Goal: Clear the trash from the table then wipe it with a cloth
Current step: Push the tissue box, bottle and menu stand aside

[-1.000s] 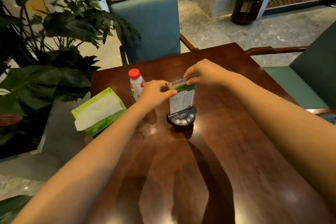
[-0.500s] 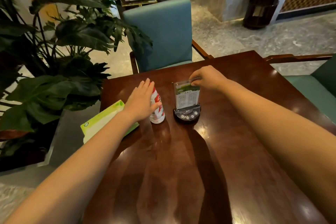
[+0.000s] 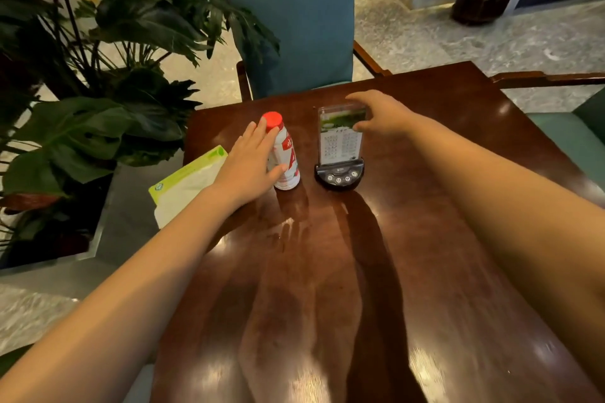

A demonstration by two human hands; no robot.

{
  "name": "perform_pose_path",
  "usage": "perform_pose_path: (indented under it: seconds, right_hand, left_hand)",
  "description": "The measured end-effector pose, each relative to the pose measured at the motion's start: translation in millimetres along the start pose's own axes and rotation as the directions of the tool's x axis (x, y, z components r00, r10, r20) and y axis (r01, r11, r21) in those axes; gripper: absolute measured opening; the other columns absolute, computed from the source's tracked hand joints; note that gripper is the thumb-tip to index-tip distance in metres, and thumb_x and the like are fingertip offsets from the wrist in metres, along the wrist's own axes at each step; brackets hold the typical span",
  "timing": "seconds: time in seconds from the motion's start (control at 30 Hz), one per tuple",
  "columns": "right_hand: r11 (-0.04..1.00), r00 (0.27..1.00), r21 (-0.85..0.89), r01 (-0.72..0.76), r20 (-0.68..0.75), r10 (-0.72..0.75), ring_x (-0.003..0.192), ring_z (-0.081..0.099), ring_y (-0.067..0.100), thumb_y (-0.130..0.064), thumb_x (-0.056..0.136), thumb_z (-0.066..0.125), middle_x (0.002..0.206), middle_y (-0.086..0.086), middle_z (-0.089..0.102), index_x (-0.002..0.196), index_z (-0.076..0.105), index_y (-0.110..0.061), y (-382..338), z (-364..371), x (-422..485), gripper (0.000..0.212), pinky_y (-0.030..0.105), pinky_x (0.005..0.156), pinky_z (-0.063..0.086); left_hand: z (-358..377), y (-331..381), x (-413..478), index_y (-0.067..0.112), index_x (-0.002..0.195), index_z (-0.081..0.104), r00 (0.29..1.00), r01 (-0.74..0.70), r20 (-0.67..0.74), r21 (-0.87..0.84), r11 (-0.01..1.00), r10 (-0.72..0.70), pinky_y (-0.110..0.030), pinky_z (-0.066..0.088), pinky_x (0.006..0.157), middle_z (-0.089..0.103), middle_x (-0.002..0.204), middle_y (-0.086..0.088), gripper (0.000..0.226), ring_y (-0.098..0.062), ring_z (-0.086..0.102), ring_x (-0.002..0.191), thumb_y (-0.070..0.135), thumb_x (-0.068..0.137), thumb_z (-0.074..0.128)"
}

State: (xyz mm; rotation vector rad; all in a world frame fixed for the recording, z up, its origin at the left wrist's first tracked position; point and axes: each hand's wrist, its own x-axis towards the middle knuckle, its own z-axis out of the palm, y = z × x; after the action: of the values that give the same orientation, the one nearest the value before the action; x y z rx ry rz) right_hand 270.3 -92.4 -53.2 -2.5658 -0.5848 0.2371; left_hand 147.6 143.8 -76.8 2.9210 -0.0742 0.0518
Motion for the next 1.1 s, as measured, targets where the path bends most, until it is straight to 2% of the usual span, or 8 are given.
perform_pose_path:
  seconds: [0.1, 0.17, 0.33, 0.43, 0.63, 0.9, 1.0, 1.1]
  right_hand:
    - [1.000, 0.999, -0.001, 0.021, 0.026, -0.021, 0.144, 0.020, 0.025, -0.014, 0.081, 0.069, 0.158, 0.009, 0.014, 0.149, 0.020, -0.017, 0, -2, -18, 0.083, 0.037, 0.118, 0.022]
    - [1.000, 1.000, 0.024, 0.019, -0.025, -0.019, 0.146, 0.016, 0.023, -0.014, 0.081, 0.069, 0.159, 0.008, 0.011, 0.149, 0.018, -0.016, 0, -6, -36, 0.085, 0.037, 0.119, 0.020]
    - [0.988, 0.999, 0.152, -0.040, -0.014, 0.043, 0.131, 0.043, 0.024, -0.018, 0.082, 0.068, 0.144, 0.011, 0.044, 0.138, 0.042, -0.013, 0, 8, -102, 0.062, 0.033, 0.108, 0.036]
    - [0.992, 0.988, 0.111, -0.066, 0.143, 0.050, 0.120, 0.053, 0.023, -0.017, 0.083, 0.068, 0.132, 0.011, 0.057, 0.127, 0.056, -0.008, 3, 38, -148, 0.046, 0.023, 0.096, 0.036]
    - [0.977, 0.909, 0.163, -0.136, 0.412, 0.058, 0.109, 0.061, 0.025, -0.017, 0.085, 0.066, 0.120, 0.011, 0.065, 0.117, 0.062, -0.009, 3, 106, -244, 0.034, 0.029, 0.094, 0.043]
    - [0.954, 0.939, 0.049, -0.295, 0.202, 0.279, 0.117, 0.056, 0.024, -0.023, 0.087, 0.062, 0.127, 0.009, 0.060, 0.125, 0.057, -0.011, 45, 119, -368, 0.040, 0.027, 0.093, 0.040]
    - [0.931, 0.924, -0.064, -0.359, 0.119, 0.364, 0.122, 0.050, 0.032, -0.023, 0.086, 0.063, 0.131, 0.015, 0.055, 0.130, 0.051, -0.008, 67, 121, -403, 0.048, 0.036, 0.103, 0.038]
    - [0.859, 0.873, -0.185, -0.478, 0.002, 0.487, 0.127, 0.043, 0.037, -0.031, 0.086, 0.063, 0.136, 0.018, 0.049, 0.135, 0.044, -0.009, 94, 113, -435, 0.057, 0.043, 0.107, 0.034]
  left_hand:
    - [3, 4, -28, 0.019, 0.147, 0.016, 1.000, 0.023, -0.005, -0.042, 0.999, -0.024, -0.038, 0.009, 0.117, 0.011, 0.159, -0.007, 0.068, -0.025, 0.005, 0.146, 0.033, 0.091, 0.052]
    - [11, 9, -57, 0.019, 0.145, 0.023, 0.999, 0.029, 0.017, -0.075, 0.997, -0.028, -0.035, 0.011, 0.117, 0.017, 0.157, -0.006, 0.063, -0.023, 0.010, 0.146, 0.032, 0.091, 0.052]
    - [48, 30, -158, 0.016, 0.137, 0.042, 0.979, -0.008, 0.196, -0.201, 0.980, 0.048, -0.028, 0.022, 0.110, 0.043, 0.145, -0.008, 0.054, -0.025, 0.034, 0.137, 0.028, 0.087, 0.059]
    - [73, 46, -220, 0.021, 0.136, 0.043, 0.928, -0.005, 0.362, -0.214, 0.977, 0.084, -0.025, 0.027, 0.106, 0.049, 0.139, -0.002, 0.051, -0.020, 0.039, 0.130, 0.033, 0.088, 0.057]
    - [107, 71, -302, 0.025, 0.132, 0.048, 0.860, -0.040, 0.478, -0.288, 0.957, 0.180, -0.017, 0.030, 0.091, 0.056, 0.122, 0.003, 0.048, -0.014, 0.045, 0.116, 0.041, 0.087, 0.056]
    - [122, 56, -330, 0.020, 0.135, 0.044, 0.963, 0.040, 0.268, -0.232, 0.972, 0.025, -0.032, 0.030, 0.107, 0.046, 0.140, 0.000, 0.043, -0.018, 0.034, 0.132, 0.036, 0.094, 0.045]
    - [123, 49, -330, 0.018, 0.138, 0.041, 0.956, 0.092, 0.293, -0.207, 0.974, -0.028, -0.035, 0.025, 0.112, 0.039, 0.147, -0.004, 0.048, -0.021, 0.029, 0.137, 0.039, 0.095, 0.043]
    - [121, 55, -330, 0.020, 0.139, 0.038, 0.941, 0.054, 0.337, -0.204, 0.977, 0.018, -0.036, 0.023, 0.113, 0.036, 0.149, -0.002, 0.051, -0.020, 0.026, 0.139, 0.043, 0.095, 0.040]
